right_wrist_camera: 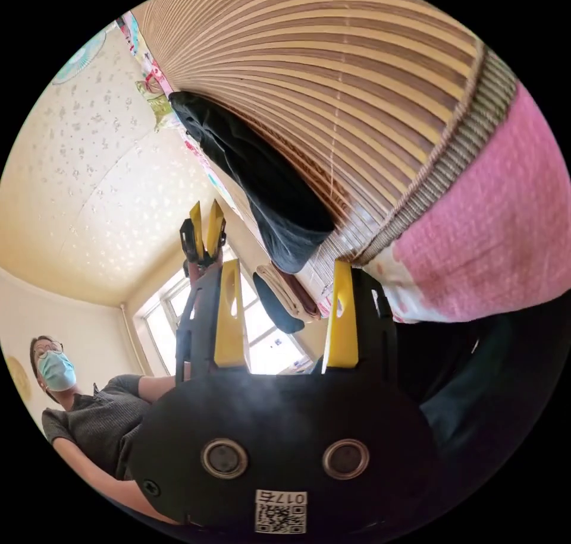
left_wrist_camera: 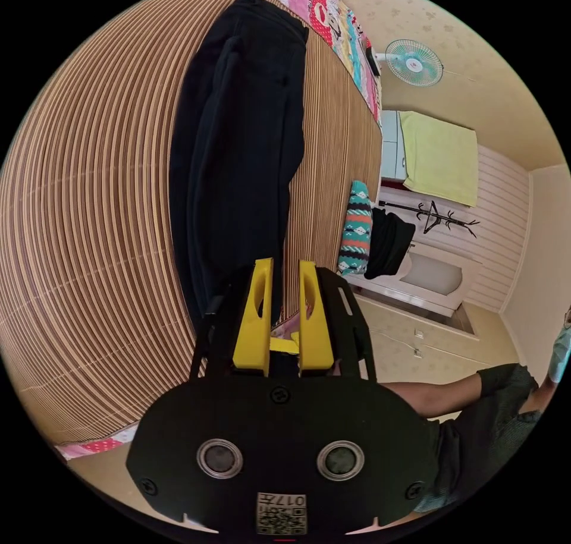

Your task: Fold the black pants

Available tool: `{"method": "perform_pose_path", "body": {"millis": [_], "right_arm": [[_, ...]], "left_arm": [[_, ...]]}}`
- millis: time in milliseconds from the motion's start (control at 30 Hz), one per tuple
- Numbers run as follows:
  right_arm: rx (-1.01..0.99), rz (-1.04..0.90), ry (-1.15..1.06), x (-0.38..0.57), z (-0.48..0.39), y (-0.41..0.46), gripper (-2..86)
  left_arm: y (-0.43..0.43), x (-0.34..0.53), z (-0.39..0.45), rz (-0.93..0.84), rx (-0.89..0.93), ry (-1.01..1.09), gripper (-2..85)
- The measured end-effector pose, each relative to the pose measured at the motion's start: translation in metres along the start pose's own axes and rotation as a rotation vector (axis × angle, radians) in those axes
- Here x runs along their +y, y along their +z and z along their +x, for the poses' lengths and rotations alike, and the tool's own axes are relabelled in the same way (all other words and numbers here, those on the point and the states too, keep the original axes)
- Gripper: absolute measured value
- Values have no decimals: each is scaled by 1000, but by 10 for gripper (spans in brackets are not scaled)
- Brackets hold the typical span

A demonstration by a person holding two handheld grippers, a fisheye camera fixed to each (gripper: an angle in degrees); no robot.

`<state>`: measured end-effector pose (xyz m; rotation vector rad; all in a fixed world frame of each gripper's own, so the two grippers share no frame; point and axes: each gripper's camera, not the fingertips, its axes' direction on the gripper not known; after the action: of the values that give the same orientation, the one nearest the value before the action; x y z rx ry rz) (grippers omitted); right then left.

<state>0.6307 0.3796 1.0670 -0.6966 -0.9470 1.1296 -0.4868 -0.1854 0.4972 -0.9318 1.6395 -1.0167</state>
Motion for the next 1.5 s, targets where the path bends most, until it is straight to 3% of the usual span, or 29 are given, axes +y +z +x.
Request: {"method": "perform_pose_path", "body": {"millis": [133, 200, 367, 600, 700, 767, 867, 933, 1100, 1200, 1300, 1367, 1433, 1500], "right_arm": [[-162, 199, 58, 9, 30, 15, 131], [-146, 218, 119, 11, 37, 23, 83], [-160, 29, 24, 27, 14, 36, 40], [-5, -165, -97, 117, -87, 16, 14], [9, -212, -166, 152, -124, 10, 9], [-40, -197, -187, 161, -139, 7, 7], [-89, -153, -161, 147, -146, 11, 5], [-58, -104, -85, 112, -139, 22, 4], [109, -142, -77, 16, -128, 76, 7], [201, -231, -100, -37, -119, 119, 16], [282, -135, -150, -61, -114, 126, 47], [249, -79, -189, -63, -115, 119, 120], [58, -182, -305, -66, -118, 118, 251], [-4, -299, -337, -68, -116, 120, 264]], "left_arm": [[-17, -2, -7, -40, -42, 22, 72], [-29, -7, -5, -35, -52, 43, 71], [-56, -42, 21, -34, -127, 176, 49], [-51, -72, 31, -75, -195, 256, -7], [-29, -61, 14, -174, -193, 233, -9], [12, -39, -9, -378, -154, 191, -10], [50, 2, -35, -556, -70, 127, -10], [55, 23, -49, -581, -32, 56, -10], [26, 61, -76, -442, 70, -136, -10], [-11, 79, -95, -275, 107, -257, -8], [-56, 96, -111, -41, 211, -312, 2], [-91, 109, -121, 157, 278, -345, 51], [-106, 112, -125, 227, 319, -353, 131], [-112, 108, -124, 225, 342, -326, 160]]}}
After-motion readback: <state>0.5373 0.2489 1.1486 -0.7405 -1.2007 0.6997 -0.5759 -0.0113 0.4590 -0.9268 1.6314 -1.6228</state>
